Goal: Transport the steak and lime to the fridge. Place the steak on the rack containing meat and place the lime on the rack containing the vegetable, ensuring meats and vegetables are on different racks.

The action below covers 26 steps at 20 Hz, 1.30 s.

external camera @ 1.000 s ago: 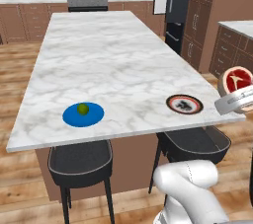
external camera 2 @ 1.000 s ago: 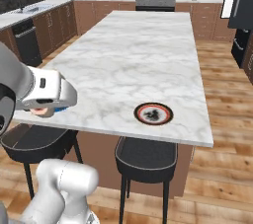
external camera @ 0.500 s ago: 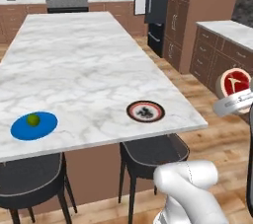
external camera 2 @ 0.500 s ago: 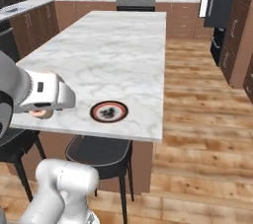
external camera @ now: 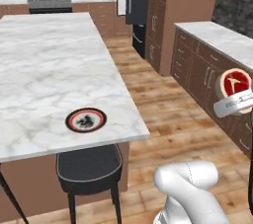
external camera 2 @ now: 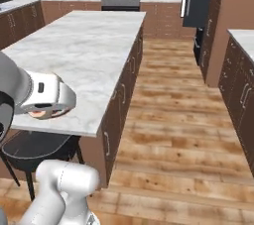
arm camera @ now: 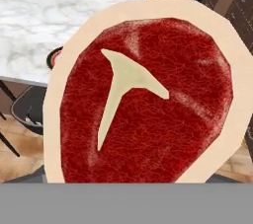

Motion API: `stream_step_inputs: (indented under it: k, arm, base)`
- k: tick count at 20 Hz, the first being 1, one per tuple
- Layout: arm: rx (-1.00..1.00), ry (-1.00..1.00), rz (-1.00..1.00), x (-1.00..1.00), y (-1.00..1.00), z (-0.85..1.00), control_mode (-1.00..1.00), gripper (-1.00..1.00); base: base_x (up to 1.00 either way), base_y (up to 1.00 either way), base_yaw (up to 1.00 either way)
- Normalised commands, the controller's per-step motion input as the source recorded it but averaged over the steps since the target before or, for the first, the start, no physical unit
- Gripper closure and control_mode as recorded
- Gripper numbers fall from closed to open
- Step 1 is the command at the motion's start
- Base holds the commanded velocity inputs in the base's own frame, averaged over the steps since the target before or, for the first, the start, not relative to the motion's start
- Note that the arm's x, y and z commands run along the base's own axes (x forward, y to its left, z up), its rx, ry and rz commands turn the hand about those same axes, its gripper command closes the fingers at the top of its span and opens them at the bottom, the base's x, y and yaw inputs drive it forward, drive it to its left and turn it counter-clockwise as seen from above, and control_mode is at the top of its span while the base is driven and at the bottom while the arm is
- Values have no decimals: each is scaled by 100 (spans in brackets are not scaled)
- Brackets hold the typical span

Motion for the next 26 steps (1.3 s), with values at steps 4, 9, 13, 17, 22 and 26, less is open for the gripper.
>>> stream_step_inputs:
  k: [4,9,13,17,22,26]
  arm:
    - [0,0,0,0,0,0,100,100]
    - [0,0,0,0,0,0,100,100]
    - [0,0,0,0,0,0,100,100]
    - [0,0,0,0,0,0,100,100]
    - [0,0,0,0,0,0,100,100]
    - [0,0,0,0,0,0,100,100]
  base:
    - [91,-100,0]
    - [100,-100,2]
    - [100,-67,3]
    - [100,-3,1]
    - [100,-3,0]
    - [100,4,0]
